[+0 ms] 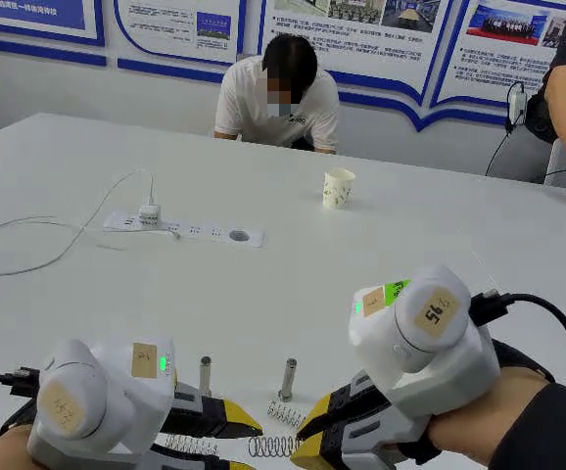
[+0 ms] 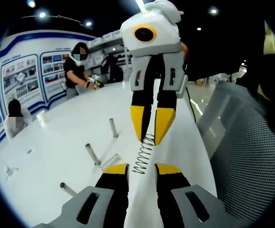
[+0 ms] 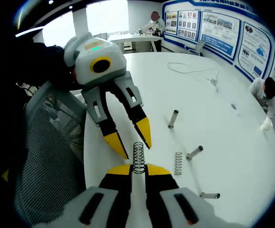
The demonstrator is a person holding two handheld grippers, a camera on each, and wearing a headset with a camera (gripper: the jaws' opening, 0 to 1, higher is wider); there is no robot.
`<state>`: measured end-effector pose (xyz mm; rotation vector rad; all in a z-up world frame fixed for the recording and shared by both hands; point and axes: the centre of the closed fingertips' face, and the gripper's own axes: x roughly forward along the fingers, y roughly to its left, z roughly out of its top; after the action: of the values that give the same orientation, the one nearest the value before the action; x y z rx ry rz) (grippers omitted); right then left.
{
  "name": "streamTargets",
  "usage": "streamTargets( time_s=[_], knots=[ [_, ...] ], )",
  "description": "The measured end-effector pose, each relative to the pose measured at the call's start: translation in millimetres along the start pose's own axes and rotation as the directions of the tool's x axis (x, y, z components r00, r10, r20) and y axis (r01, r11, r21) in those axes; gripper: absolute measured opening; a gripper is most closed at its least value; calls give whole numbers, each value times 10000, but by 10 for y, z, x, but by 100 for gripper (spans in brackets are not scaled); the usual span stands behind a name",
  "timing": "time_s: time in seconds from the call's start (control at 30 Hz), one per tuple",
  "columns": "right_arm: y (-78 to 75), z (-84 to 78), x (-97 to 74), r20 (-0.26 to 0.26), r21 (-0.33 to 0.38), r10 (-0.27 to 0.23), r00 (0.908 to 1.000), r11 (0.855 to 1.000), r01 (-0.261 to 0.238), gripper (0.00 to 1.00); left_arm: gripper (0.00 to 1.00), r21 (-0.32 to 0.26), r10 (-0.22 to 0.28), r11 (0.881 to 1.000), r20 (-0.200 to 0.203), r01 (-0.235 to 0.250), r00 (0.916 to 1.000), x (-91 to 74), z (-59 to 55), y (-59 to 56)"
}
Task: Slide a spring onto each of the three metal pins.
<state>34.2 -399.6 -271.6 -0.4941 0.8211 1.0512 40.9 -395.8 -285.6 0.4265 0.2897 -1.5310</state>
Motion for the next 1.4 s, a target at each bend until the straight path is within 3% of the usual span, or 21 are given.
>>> streamTargets(
  time_s=[0.3,0.73,1.0,1.4],
  knots=[
    [65,14,3,-164,-51,239,9996,9997,-240,11,14,201,-202,9996,-44,203,9998,15,-9,-49],
    [49,236,-53,642,-233,-49,9979,9997,64,11,11,35,-145,9999,45,145,9999,14,2,-35],
    [58,365,-56,1082,-421,-161,9940,9989,207,12,10,-592,-227,9979,290,244,9993,5,38,-50],
    [37,385,-63,1335,-498,-293,9906,9981,362,16,10,-968,-50,9952,699,117,9975,-34,98,-11]
  ],
)
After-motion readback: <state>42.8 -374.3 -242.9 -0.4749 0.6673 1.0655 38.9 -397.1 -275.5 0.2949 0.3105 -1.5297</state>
